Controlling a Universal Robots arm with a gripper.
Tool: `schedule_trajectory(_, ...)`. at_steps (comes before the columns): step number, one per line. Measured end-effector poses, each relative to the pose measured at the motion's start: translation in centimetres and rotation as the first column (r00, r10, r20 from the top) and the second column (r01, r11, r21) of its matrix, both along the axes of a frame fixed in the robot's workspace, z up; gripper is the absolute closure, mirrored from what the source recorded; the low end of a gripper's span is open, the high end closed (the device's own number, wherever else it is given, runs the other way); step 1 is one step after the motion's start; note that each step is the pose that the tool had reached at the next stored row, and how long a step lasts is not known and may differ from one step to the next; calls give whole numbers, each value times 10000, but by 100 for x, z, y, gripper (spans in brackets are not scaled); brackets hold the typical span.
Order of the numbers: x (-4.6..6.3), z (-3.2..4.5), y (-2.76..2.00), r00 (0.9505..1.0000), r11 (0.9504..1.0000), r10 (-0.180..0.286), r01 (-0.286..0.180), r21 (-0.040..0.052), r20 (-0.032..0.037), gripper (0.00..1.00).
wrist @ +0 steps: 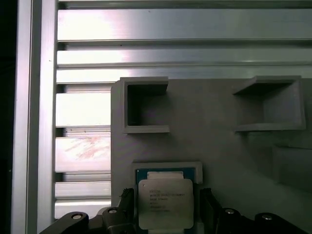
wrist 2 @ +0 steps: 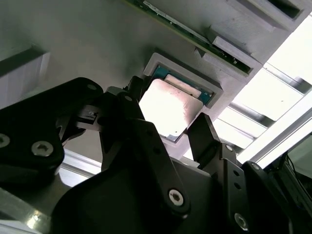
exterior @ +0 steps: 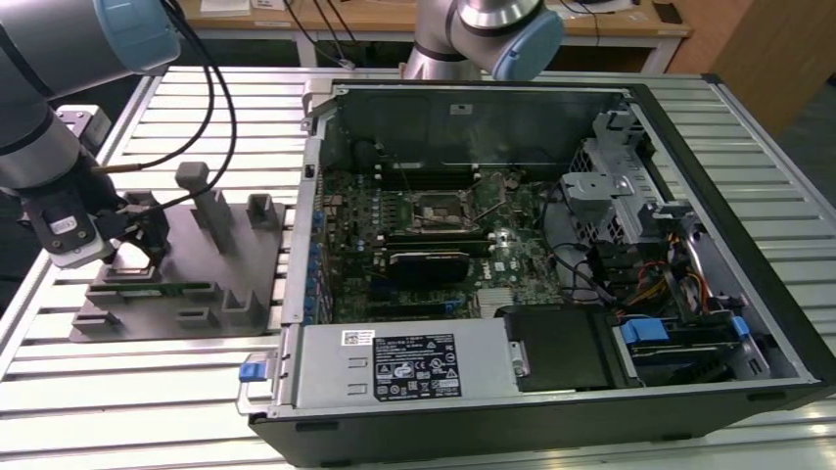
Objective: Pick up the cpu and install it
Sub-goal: 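Pick up the cpu and move it towards the insertion slot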
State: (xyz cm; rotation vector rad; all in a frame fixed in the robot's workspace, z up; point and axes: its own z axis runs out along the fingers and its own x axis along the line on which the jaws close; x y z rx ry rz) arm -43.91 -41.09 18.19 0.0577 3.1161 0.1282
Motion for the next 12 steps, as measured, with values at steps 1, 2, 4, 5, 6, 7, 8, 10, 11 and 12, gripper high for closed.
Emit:
schedule_trajectory(1, -2, 0, 0, 10000, 10000, 1, -1, 0, 0, 35)
schedule_trajectory(2, -4, 0, 0, 10000, 10000, 1, -1, 0, 0, 35)
schedule_trajectory(4, -7, -1, 1, 10000, 10000, 0, 0, 0, 1, 35)
schedule_trajectory(5, -7, -2, 1, 10000, 10000, 0, 0, 0, -1, 35)
schedule_trajectory(6, -7, -4, 2, 10000, 10000, 0, 0, 0, -1, 35)
schedule_trajectory(7, -7, -5, 3, 10000, 10000, 0, 0, 0, -1, 35)
schedule_trajectory(8, -7, -6, 4, 10000, 10000, 0, 0, 0, -1, 35)
schedule_trajectory(10, -11, -7, 5, 10000, 10000, -2, 2, 0, 0, 35)
schedule_trajectory(11, -15, -9, 6, 10000, 10000, -4, 4, 2, 2, 35)
schedule_trajectory(12, -17, -8, 6, 10000, 10000, -3, 3, 1, 1, 35)
